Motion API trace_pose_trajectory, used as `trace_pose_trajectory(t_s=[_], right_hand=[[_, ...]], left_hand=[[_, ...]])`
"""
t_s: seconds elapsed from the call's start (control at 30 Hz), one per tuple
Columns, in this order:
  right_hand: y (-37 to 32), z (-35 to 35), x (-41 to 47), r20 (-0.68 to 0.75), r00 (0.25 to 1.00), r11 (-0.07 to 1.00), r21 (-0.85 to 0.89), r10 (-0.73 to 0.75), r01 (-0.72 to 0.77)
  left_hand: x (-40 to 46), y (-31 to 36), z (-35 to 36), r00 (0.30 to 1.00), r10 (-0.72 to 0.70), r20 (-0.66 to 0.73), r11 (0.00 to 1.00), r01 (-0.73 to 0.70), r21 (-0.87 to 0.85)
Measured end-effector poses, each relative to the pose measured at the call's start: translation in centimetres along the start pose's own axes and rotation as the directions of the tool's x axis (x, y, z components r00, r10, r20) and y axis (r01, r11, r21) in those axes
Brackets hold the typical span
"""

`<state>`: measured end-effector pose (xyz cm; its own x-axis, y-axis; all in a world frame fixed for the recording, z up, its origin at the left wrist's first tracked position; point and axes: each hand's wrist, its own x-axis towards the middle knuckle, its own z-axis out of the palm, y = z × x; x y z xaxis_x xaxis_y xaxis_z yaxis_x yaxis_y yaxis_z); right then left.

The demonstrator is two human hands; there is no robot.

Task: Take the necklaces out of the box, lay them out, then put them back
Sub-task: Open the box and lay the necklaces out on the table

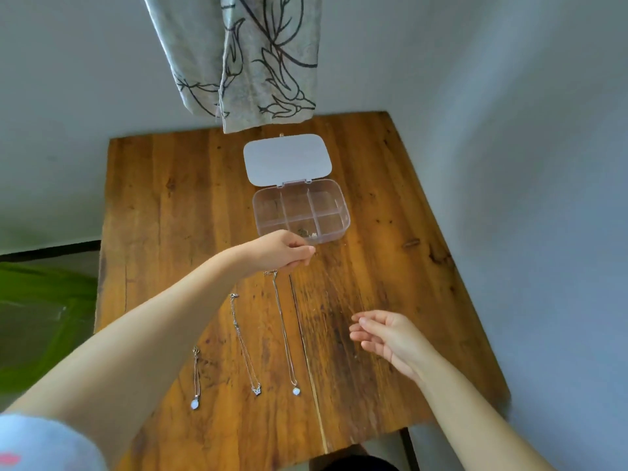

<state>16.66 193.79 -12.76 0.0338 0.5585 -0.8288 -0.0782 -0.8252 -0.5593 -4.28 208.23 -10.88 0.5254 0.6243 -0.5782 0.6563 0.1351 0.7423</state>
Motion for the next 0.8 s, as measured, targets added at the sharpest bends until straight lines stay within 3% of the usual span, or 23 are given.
trace_pose_trajectory(t_s=[0.13,0.27,0.4,0.53,0.67,0.8], right_hand=[[4.4,0.9,-1.1,-0.081,0.993,0.993,0.094,0.081,-0.073],[7.0,1.6,-1.5,-0.104,0.985,0.985,0.113,0.139,-0.128],[8.2,1.2,-1.7,-0.176,0.981,0.988,-0.108,0.086,-0.106],[8.2,0.7,-1.3,-0.203,0.979,0.939,-0.332,0.016,-0.084],[7.9,0.6,-1.0,-0.189,0.980,0.825,-0.562,-0.054,-0.063],[7.3,0.3,-0.9,-0.123,0.976,0.537,-0.844,-0.178,-0.009]], left_hand=[[2.7,-0.7,2.7,0.998,-0.032,0.063,0.978,0.018,0.210],[5.0,-2.0,5.6,0.998,-0.061,-0.009,0.916,0.059,0.397],[5.3,-1.8,7.4,0.996,0.063,-0.068,0.810,-0.011,0.586],[5.6,-2.4,8.4,0.981,0.194,-0.015,0.685,-0.125,0.718],[5.6,-3.3,9.0,0.963,0.267,-0.039,0.608,-0.137,0.782],[5.2,-3.7,9.4,0.953,0.292,-0.086,0.598,-0.112,0.794]])
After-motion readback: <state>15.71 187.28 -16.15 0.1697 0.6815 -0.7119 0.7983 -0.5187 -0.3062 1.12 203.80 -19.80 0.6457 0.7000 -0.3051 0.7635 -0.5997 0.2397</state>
